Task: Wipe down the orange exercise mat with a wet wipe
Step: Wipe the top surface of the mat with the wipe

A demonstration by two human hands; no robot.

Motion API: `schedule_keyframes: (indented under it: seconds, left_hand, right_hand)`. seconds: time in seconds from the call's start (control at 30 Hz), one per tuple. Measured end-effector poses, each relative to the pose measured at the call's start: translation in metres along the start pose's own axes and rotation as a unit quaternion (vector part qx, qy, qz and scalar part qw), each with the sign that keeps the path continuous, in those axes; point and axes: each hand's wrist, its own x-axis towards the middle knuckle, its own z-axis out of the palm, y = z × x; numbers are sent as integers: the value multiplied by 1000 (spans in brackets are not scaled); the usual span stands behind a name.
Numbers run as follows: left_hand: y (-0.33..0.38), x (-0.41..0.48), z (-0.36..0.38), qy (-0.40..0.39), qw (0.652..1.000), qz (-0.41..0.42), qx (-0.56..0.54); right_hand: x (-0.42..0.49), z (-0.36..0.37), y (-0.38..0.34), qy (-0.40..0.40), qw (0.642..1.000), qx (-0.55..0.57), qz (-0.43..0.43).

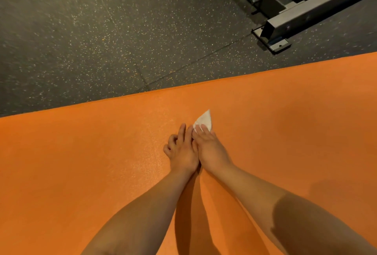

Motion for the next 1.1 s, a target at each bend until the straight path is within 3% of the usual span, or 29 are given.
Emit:
schedule_keyframes:
  seconds: [0.1,0.2,0.27,0.4,0.47,0.67,0.83,0.9,1.1]
  left_hand:
    - [1,-1,-1,12,1000,5,-6]
    - [2,-1,1,18,1000,1,0]
    - [4,1,1,33,999,3,-3]
    - [0,22,-1,83,996,21,-9]
    - [-5,34,-1,76,997,11,2]
    - [0,41,1,85,996,-14,25]
    - [4,70,-8,90,996,4,10]
    - [4,78,-11,80,997,-7,13]
    - [7,79,-9,74,997,-22,6]
  right_hand:
    - [-3,-6,23,4,999,-36,-9]
    - [-1,-16,46,69,990,-49,116]
    - [5,-17,39,80,985,-43,145]
    - [25,-5,3,1,1000,-10,-24]
    - [34,-9,13,-13,998,-31,-61]
    - [52,-40,55,85,985,-58,139]
    - [76,-19,7,-4,999,3,-39]
    - [85,-25,18,-2,998,-30,-50]
    - [109,-54,47,99,983,-61,144]
